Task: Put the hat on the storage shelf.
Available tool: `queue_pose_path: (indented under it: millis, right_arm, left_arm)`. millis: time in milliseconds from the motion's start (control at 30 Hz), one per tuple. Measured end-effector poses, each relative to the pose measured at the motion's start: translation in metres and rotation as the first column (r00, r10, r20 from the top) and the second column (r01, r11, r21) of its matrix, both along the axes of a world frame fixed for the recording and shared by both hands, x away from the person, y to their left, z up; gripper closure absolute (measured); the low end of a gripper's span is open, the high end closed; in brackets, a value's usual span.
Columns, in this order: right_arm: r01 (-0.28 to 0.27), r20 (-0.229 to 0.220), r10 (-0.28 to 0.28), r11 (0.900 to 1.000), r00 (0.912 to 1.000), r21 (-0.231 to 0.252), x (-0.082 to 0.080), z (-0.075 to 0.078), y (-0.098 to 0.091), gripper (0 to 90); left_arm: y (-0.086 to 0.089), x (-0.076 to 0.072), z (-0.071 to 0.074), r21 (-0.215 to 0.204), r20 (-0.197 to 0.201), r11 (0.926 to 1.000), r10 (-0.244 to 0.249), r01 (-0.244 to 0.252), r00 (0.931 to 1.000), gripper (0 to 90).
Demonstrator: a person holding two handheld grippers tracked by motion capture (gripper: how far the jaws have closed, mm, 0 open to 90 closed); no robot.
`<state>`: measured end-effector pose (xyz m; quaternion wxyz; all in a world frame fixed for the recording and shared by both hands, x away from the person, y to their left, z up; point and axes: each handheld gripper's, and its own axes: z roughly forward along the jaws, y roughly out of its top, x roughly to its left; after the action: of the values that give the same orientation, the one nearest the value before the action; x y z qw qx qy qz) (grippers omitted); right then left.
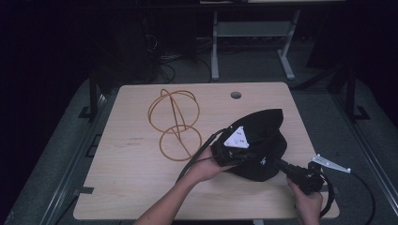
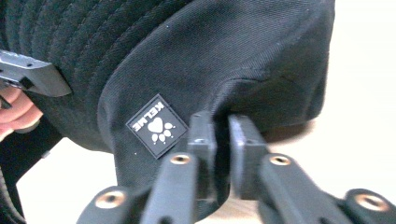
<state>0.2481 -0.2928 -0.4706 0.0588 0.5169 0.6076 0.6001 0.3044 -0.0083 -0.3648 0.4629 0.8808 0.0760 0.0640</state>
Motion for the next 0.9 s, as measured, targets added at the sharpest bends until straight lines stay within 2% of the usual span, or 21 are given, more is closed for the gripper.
queue_pose_path:
  millis: [33,100,233,300,433,600,700,800,833,900]
  right_arm:
    - [0.014,0.014,-0.014,0.9998,0.9998,-0.013,-0.001,0.002,0.0,87.7]
    - [0.021,0.019,-0.021,0.9998,0.9996,-0.003,-0.002,0.003,-0.001,88.1]
    - [0.041,0.052,-0.04,0.9991,0.9979,-0.01,-0.006,0.011,-0.004,88.8]
    - [0.042,0.06,-0.041,0.999,0.9974,-0.012,-0.006,0.012,-0.004,88.9]
    - [0.048,0.087,-0.048,0.9988,0.9951,-0.004,-0.008,0.019,-0.005,89.0]
    - [0.045,0.124,-0.045,0.999,0.9913,0.001,-0.009,0.029,-0.007,89.2]
    - [0.051,0.165,-0.053,0.9986,0.9849,0.013,-0.011,0.041,-0.009,89.2]
    - [0.052,0.189,-0.056,0.9983,0.9805,0.024,-0.012,0.047,-0.01,89.2]
    - [0.049,0.209,-0.051,0.9987,0.9766,0.015,-0.014,0.054,-0.012,89.2]
    - [0.047,0.217,-0.047,0.9989,0.975,0.007,-0.014,0.057,-0.012,89.2]
  left_arm:
    - [0.001,-0.001,0.001,-0.009,-0.004,1.0,0.001,-0.001,1.0,87.1]
    - [0.002,-0.002,0.001,-0.012,-0.003,0.9999,-0.001,0.001,1.0,87.1]
    - [0.006,-0.005,0.003,-0.017,-0.004,0.9998,0.005,-0.005,1.0,86.6]
    - [0.007,-0.005,0.003,-0.022,-0.007,0.9997,0.01,-0.01,0.9999,86.6]
    - [0.011,-0.007,0.003,-0.005,0.006,0.9999,0.015,-0.015,0.9999,84.2]
    - [0.017,-0.009,0.005,-0.017,0.013,0.9995,0.027,-0.027,0.9996,82.2]
    - [0.019,-0.011,0.007,-0.013,0.024,0.9995,0.028,-0.028,0.9993,80.1]
    - [0.023,-0.012,0.008,-0.023,0.018,0.9993,0.029,-0.028,0.9994,80.8]
    - [0.025,-0.013,0.009,-0.027,0.018,0.9992,0.029,-0.029,0.9994,81.3]
    - [0.026,-0.013,0.009,-0.027,0.017,0.9992,0.029,-0.028,0.9995,81.2]
